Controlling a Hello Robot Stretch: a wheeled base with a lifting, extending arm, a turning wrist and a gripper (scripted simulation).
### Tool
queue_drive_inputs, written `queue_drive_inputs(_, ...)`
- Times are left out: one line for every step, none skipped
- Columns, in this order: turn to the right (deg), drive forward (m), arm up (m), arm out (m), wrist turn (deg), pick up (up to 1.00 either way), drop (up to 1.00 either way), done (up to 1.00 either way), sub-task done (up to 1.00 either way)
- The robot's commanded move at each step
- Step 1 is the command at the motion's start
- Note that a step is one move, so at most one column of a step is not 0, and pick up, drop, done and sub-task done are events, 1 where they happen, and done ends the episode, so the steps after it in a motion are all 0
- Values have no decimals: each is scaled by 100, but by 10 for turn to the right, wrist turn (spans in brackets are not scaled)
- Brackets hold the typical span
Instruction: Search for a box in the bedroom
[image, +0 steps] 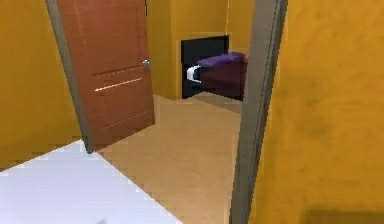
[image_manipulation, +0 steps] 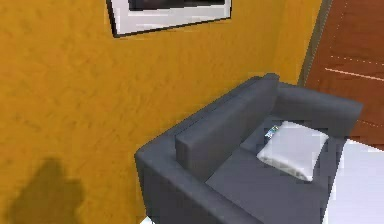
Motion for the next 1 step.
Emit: queue_drive_inputs(-30, 0, 0, 0, 0, 0, 0, 0, 0)
